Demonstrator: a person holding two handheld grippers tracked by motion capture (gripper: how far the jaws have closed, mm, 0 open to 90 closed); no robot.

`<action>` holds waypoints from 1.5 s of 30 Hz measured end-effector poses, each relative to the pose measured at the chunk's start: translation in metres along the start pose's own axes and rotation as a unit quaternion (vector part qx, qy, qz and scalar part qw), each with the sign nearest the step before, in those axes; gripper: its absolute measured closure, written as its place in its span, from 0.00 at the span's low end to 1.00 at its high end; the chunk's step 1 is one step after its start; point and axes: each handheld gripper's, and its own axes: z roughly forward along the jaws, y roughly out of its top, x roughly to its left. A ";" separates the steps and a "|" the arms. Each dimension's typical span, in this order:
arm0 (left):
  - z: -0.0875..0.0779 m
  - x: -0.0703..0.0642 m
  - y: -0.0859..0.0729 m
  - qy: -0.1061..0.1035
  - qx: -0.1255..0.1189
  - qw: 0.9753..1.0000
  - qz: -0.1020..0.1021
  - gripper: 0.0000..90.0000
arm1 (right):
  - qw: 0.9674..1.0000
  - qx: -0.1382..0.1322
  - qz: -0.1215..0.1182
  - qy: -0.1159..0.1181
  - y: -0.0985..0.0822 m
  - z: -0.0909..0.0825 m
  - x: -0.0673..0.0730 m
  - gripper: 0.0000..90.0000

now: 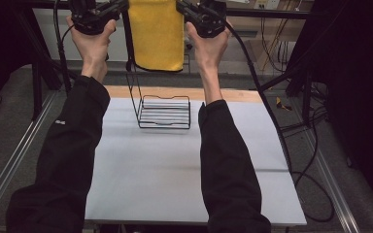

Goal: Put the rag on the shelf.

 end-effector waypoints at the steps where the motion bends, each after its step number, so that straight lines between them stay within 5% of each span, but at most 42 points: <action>1: 0.001 0.001 -0.001 -0.001 0.000 1.000 -0.002 0.89 | 1.000 0.001 -0.001 0.000 -0.001 0.002 0.000 0.94; 13: 0.007 0.005 -0.034 -0.015 0.013 1.000 0.007 0.88 | 1.000 0.028 -0.014 0.000 -0.026 0.005 -0.006 0.94; 24: -0.005 0.002 -0.068 -0.024 0.032 0.999 0.012 0.88 | 0.998 0.059 -0.018 0.010 -0.052 -0.004 0.000 0.94; 45: -0.022 -0.010 -0.091 -0.036 0.048 0.998 0.017 0.88 | 0.997 0.078 -0.012 0.006 -0.074 -0.022 0.012 0.94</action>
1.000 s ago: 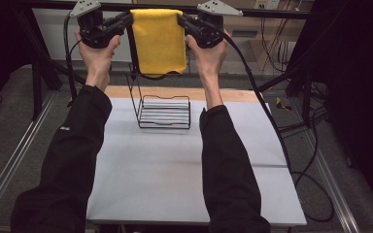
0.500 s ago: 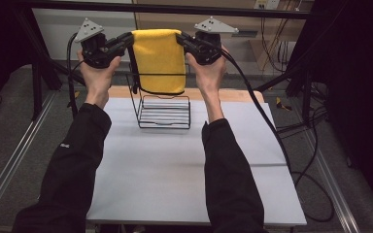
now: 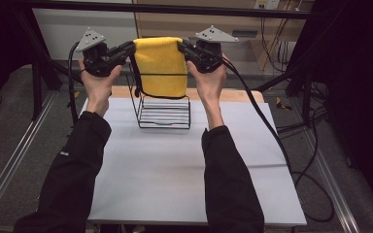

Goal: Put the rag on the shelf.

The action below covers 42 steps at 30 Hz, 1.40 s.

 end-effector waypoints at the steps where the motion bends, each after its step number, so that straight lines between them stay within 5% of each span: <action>1: 0.000 0.000 -0.001 0.000 0.002 1.000 0.001 0.88 | 1.000 0.001 0.000 0.001 -0.002 0.000 0.000 0.94; 18: -0.012 -0.007 -0.014 -0.009 0.027 1.000 -0.012 0.88 | 0.999 0.034 -0.012 0.016 -0.008 -0.012 0.012 0.93; 32: -0.024 -0.022 -0.025 -0.015 0.070 0.997 0.025 0.87 | 0.997 0.071 -0.005 0.038 -0.024 -0.025 0.020 0.92; 42: -0.030 -0.027 -0.042 -0.016 0.097 0.995 0.006 0.85 | 0.995 0.084 -0.007 0.057 -0.043 -0.030 0.024 0.92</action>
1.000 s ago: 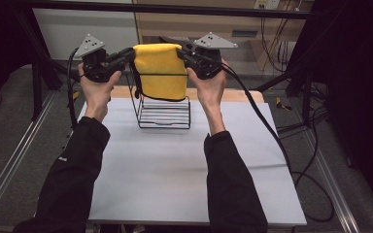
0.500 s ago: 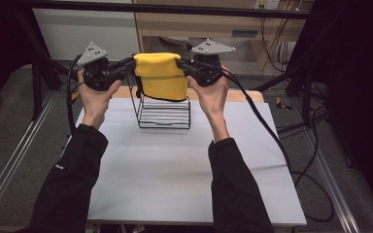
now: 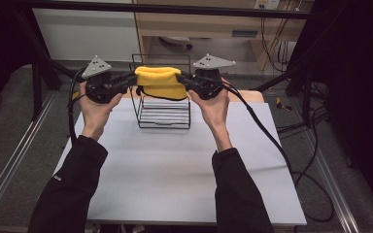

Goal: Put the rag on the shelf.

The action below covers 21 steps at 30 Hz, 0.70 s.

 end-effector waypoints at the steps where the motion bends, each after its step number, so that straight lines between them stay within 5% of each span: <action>1: 0.000 -0.001 -0.002 -0.001 0.002 1.000 -0.001 0.85 | 1.000 0.001 -0.003 0.002 -0.002 0.000 0.000 0.92; 9: -0.004 0.001 -0.011 -0.016 0.024 1.000 -0.003 0.80 | 1.000 0.009 -0.013 0.010 -0.014 0.001 0.001 0.91; 15: -0.017 0.005 -0.001 -0.014 0.009 1.000 -0.005 0.73 | 1.000 0.006 -0.016 0.011 -0.018 0.000 0.001 0.91; 21: -0.017 0.006 0.016 -0.006 -0.004 1.000 -0.013 0.84 | 0.999 0.011 -0.031 0.010 -0.022 0.002 0.005 0.91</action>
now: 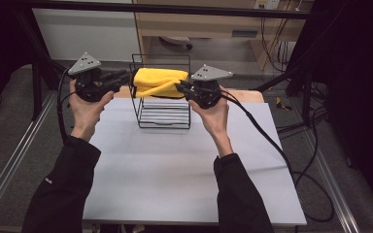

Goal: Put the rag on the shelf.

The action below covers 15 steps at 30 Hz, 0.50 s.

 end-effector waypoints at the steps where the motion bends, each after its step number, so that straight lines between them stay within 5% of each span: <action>1: 0.003 -0.001 0.001 0.003 0.003 1.000 0.000 0.87 | 1.000 0.001 -0.001 -0.001 -0.001 0.000 0.001 0.91; 8: 0.030 -0.003 -0.003 -0.011 0.039 0.999 -0.003 0.99 | 1.000 0.007 -0.015 -0.001 -0.003 0.000 0.003 0.90; 15: 0.040 -0.007 -0.017 -0.011 0.061 0.998 0.002 1.00 | 1.000 0.018 -0.020 0.004 -0.004 -0.001 0.006 0.86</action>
